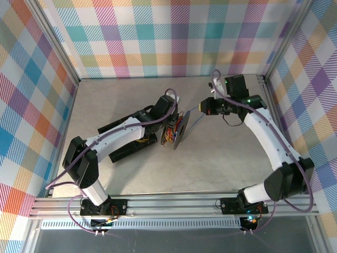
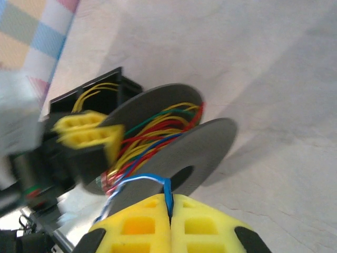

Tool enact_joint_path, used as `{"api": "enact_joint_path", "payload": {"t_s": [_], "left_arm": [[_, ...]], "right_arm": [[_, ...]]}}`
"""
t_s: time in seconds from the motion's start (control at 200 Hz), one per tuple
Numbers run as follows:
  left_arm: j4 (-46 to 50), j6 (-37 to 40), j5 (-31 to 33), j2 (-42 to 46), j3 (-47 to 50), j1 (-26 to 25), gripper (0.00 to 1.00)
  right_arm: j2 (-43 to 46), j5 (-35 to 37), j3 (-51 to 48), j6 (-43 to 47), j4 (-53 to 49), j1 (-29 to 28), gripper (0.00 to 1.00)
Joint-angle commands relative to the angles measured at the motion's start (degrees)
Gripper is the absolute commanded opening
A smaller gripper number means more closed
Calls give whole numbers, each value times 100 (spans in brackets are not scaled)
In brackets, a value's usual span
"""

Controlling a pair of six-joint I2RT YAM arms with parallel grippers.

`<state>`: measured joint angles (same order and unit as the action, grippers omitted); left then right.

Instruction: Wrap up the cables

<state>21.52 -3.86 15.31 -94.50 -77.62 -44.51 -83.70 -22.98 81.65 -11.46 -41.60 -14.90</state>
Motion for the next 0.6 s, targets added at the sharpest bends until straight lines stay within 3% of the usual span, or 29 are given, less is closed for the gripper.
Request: {"api": "enact_joint_path", "payload": {"t_s": [0.0,0.115,0.37,0.455,0.59], "left_arm": [[-134,365,-238,534,205,-93,0],[40,482,-361,671,236,-72,0],[238,389,-1006,1026,192,246,0],[298,170,-1619,1153,127,533,0],[161,-461,-3239,1325,144,1290,0]], "right_arm": [[-370,173,307,71,-8,549,0],[-779,85,254,76,63,903,0],[-873,-211,-79,152,386,969,0],[-821,-207,-299,129,517,1060,0],[-755,-359,-804,93,816,1250,0]]}}
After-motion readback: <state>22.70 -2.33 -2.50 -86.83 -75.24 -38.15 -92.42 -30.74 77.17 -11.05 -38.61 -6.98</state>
